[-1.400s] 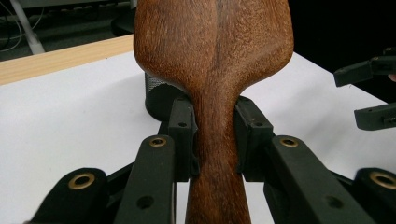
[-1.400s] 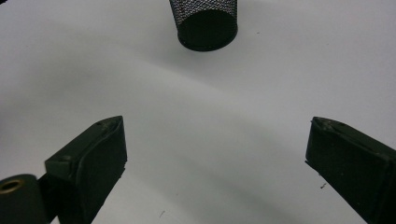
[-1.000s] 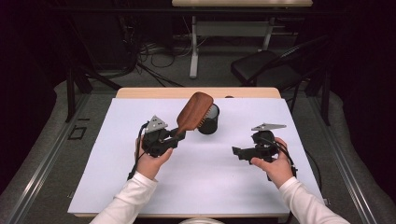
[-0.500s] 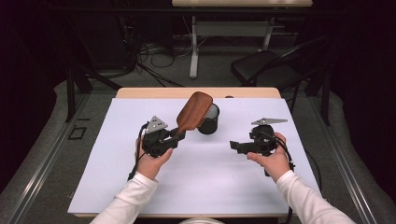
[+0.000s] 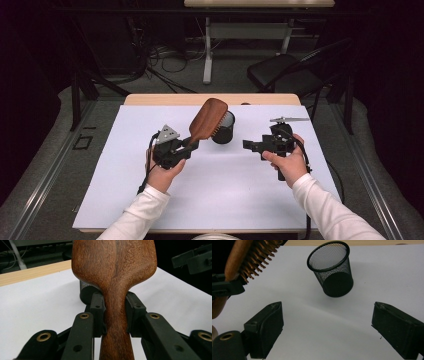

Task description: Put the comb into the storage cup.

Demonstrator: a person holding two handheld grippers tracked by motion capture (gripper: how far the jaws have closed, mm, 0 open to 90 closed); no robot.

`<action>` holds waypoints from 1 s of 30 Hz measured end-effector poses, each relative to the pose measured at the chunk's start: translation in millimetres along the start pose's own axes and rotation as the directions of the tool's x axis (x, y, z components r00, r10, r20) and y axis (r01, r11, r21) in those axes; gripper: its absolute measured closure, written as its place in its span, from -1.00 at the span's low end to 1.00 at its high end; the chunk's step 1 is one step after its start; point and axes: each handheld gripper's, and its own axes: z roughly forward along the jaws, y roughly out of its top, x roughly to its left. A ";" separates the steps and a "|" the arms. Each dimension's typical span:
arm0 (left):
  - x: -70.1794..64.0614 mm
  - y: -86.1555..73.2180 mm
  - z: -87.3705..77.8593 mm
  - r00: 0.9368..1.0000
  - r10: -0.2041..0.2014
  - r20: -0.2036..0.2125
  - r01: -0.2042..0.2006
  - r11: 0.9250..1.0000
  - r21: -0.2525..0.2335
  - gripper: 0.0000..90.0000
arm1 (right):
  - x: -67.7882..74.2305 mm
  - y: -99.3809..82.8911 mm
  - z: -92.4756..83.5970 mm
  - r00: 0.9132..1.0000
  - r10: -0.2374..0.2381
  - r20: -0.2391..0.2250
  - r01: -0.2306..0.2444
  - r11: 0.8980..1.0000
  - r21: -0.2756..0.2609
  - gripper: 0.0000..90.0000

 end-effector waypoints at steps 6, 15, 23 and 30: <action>-2.4 -1.5 1.5 1.000 0.009 0.003 -0.009 1.000 -0.011 0.60 | 4.2 5.0 1.3 0.999 0.017 -0.032 -0.017 1.000 -0.009 -0.78; -11.9 -5.2 6.6 0.999 0.030 0.022 -0.030 0.999 -0.014 0.60 | 6.8 7.1 1.8 0.995 0.053 -0.079 -0.054 0.998 -0.013 -0.75; -24.5 -9.0 13.0 0.997 0.056 0.055 -0.056 0.998 0.003 0.60 | 11.6 11.9 -1.6 0.993 0.065 -0.101 -0.069 0.997 -0.037 -0.74; -34.4 -11.4 16.1 0.994 0.077 0.075 -0.077 0.997 0.008 0.60 | 15.6 12.7 -0.9 0.993 0.058 -0.106 -0.062 0.998 -0.032 -0.73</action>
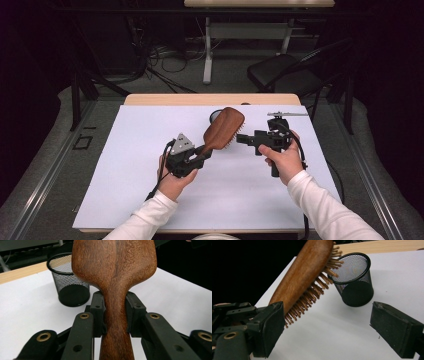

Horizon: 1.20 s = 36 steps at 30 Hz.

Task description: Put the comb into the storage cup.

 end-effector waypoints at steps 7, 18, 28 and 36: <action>-4.4 -1.4 1.6 1.000 0.010 0.008 -0.010 1.000 -0.002 0.60 | 1.9 0.9 -0.3 1.000 0.007 -0.018 -0.007 1.000 -0.013 -0.73; -15.5 -3.6 5.2 0.999 0.039 0.035 -0.039 0.999 0.007 0.60 | -2.0 3.0 -3.4 1.000 0.021 -0.017 -0.021 1.000 -0.020 -0.71; -24.3 -4.3 6.2 0.997 0.049 0.060 -0.050 0.999 0.006 0.60 | -2.4 3.1 2.5 0.999 0.036 -0.035 -0.037 0.999 -0.024 -0.68; -26.6 -4.9 7.4 0.996 0.048 0.069 -0.048 0.999 0.008 0.59 | -4.6 4.1 6.8 0.997 0.054 -0.057 -0.055 0.998 -0.019 -0.67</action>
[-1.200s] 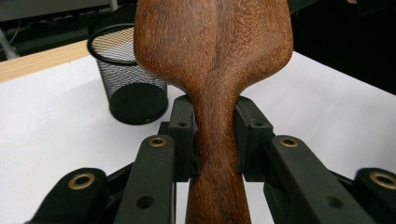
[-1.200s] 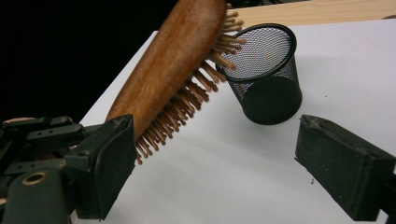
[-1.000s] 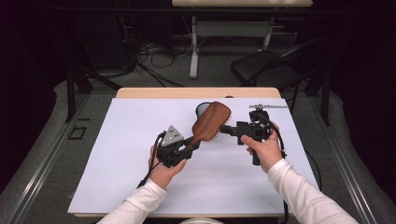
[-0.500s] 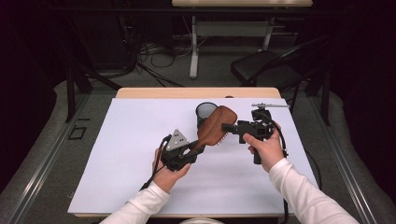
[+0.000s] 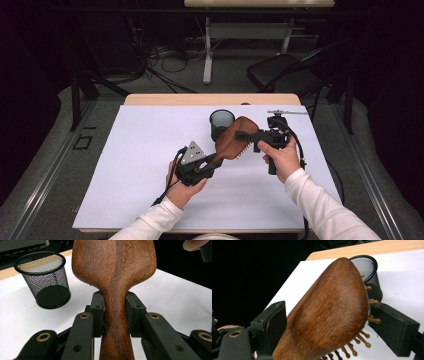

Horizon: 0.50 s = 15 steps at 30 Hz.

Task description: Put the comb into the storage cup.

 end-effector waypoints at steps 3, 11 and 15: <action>-0.7 0.0 0.3 1.000 0.003 0.003 -0.003 1.000 -0.001 0.60 | -0.4 -0.3 2.4 1.000 -0.002 -0.006 0.002 1.000 0.007 -0.66; -2.2 -0.4 0.5 1.000 0.002 0.008 -0.002 1.000 0.000 0.59 | 0.7 -0.7 4.1 1.000 0.008 -0.029 -0.008 1.000 0.013 -0.64; -2.0 -0.7 0.8 1.000 0.001 0.005 -0.001 1.000 0.000 0.59 | 0.0 -0.7 5.3 0.999 0.021 -0.041 -0.020 1.000 0.024 -0.61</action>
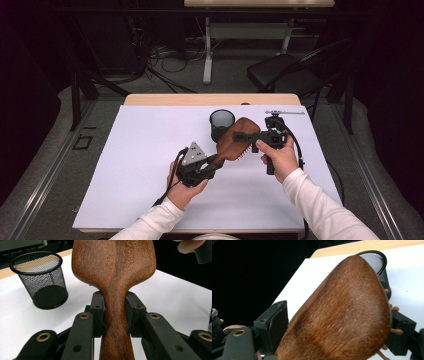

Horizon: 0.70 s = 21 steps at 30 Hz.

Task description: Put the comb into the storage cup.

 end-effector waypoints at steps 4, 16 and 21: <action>1.5 -0.6 0.4 1.000 0.001 0.001 -0.001 1.000 0.001 0.59 | -1.9 0.4 0.5 1.000 0.010 -0.009 -0.010 1.000 0.004 -0.55; 0.7 -1.4 1.1 1.000 0.007 0.000 -0.007 1.000 0.001 0.59 | -5.6 0.9 -1.3 0.999 0.053 -0.002 -0.053 0.999 0.009 -0.37; 3.4 -3.0 3.6 1.000 0.006 0.004 -0.006 1.000 0.018 0.60 | -7.9 0.5 -1.0 0.997 0.072 -0.003 -0.072 0.997 0.012 -0.31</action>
